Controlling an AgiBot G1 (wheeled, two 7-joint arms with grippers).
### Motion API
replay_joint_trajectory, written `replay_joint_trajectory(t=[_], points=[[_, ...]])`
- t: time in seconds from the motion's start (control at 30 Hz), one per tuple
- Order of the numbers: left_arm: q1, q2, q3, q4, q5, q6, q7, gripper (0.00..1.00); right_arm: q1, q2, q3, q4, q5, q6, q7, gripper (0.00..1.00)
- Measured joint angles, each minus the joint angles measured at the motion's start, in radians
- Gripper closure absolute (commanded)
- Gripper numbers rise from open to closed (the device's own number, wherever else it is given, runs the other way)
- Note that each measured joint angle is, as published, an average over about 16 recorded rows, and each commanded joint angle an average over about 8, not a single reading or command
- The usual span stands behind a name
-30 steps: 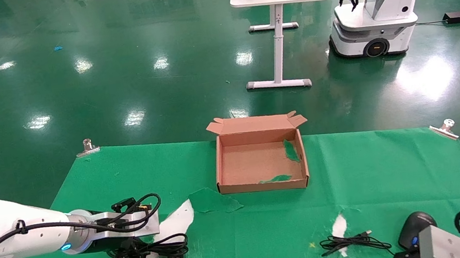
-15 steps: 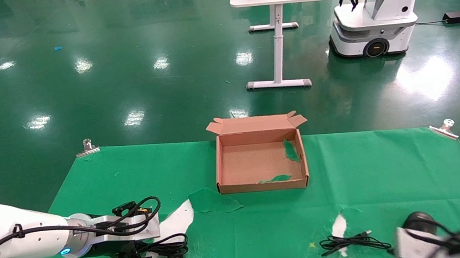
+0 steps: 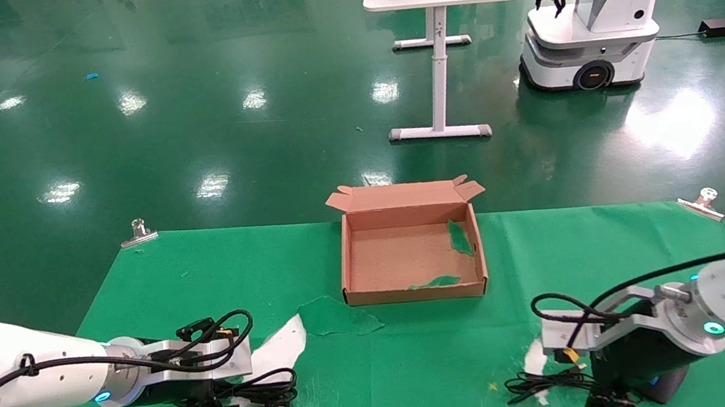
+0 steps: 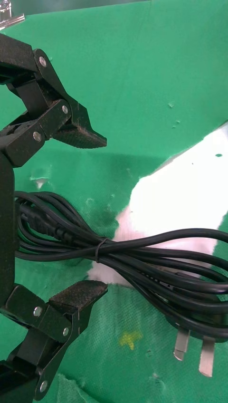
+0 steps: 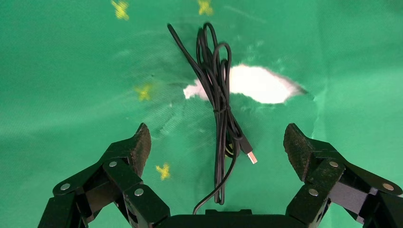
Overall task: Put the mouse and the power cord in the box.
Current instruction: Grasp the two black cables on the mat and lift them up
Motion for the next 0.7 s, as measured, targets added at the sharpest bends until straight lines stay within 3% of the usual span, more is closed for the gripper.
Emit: replay_joint_trajectory(t=[0.07, 0.1, 0.13, 0.33, 0.37, 0.4, 0.7], points=[[0.0, 0.0, 0.0, 0.0, 0.0, 0.0, 0.0, 0.03, 0.018, -0.026, -0.005, -0.058, -0.007, 0.006, -0.024, 0.0], [0.0, 0.0, 0.0, 0.0, 0.0, 0.0, 0.0, 0.12, 0.025, -0.036, -0.008, -0.084, -0.01, 0.01, -0.035, 0.0], [0.0, 0.0, 0.0, 0.0, 0.0, 0.0, 0.0, 0.24, 0.032, -0.046, -0.009, -0.107, -0.012, 0.013, -0.045, 0.07], [0.0, 0.0, 0.0, 0.0, 0.0, 0.0, 0.0, 0.96, 0.056, -0.081, -0.016, -0.196, -0.019, 0.026, -0.081, 0.82], [0.0, 0.0, 0.0, 0.0, 0.0, 0.0, 0.0, 1.0, 0.058, -0.084, -0.016, -0.203, -0.02, 0.027, -0.084, 0.94], [0.0, 0.0, 0.0, 0.0, 0.0, 0.0, 0.0, 1.0, 0.059, -0.086, -0.016, -0.208, -0.02, 0.027, -0.087, 1.0], [0.001, 0.0, 0.0, 0.0, 0.0, 0.0, -0.001, 1.0, 0.058, -0.085, -0.016, -0.207, -0.018, 0.028, -0.087, 1.0]])
